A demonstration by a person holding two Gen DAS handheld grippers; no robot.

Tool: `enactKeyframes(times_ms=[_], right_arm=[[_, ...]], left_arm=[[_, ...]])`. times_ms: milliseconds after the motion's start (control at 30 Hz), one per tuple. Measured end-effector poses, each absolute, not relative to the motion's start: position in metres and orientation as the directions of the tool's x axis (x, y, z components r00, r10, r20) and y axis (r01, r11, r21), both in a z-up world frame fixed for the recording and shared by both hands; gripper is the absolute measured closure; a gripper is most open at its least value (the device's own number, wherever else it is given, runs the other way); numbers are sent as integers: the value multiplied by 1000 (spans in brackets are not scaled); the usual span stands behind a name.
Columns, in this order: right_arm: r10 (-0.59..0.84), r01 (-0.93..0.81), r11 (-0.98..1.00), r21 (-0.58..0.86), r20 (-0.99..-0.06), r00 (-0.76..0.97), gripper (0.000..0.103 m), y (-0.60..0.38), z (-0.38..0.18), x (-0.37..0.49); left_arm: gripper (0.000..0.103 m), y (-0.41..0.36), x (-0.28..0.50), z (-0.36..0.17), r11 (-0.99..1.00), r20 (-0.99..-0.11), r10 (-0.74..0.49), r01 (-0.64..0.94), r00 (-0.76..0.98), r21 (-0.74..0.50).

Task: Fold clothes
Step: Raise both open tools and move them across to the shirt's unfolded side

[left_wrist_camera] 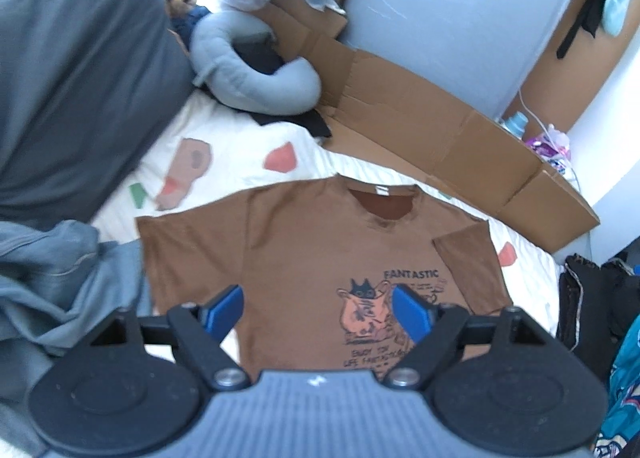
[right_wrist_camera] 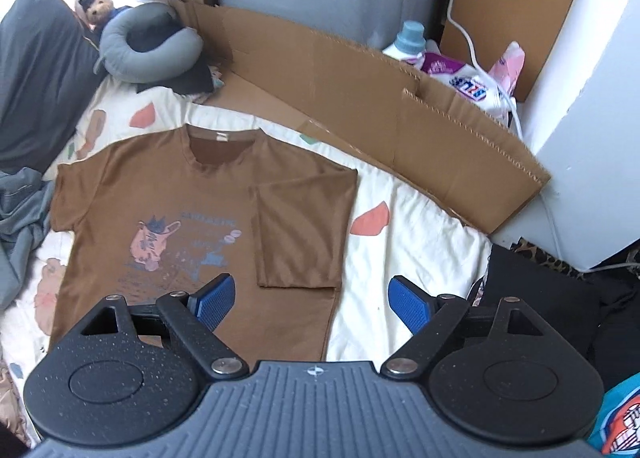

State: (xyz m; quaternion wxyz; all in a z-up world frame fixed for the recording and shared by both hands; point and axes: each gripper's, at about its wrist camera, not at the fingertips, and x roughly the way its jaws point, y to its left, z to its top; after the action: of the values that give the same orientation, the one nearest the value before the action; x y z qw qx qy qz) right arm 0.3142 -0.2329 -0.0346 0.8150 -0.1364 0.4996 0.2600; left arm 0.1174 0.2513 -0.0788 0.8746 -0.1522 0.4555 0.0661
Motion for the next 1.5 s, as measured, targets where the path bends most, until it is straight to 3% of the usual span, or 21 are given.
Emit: enactKeyframes(times_ms=[500,767,1233,1500], right_arm=[[378,-548,826,133,-852,363,14,-178,-36,296],[442,-535,818,211,-826,350,14,-127,-77,279],[568,-561,748,355,-780,263,14,-37,-154,252],[556,-573,746,340,-791,254,14,-12,-184,249]], left_arm=[[21,316,66,-93,911,-793,90,-371,603,-179],[40,334,56,-136,863,-787,144,-466,599,-196],[50,343,59,-194,830,-830,124,-515,544,-213],[70,347,62,-224,797,-837,127,-557,532,-233]])
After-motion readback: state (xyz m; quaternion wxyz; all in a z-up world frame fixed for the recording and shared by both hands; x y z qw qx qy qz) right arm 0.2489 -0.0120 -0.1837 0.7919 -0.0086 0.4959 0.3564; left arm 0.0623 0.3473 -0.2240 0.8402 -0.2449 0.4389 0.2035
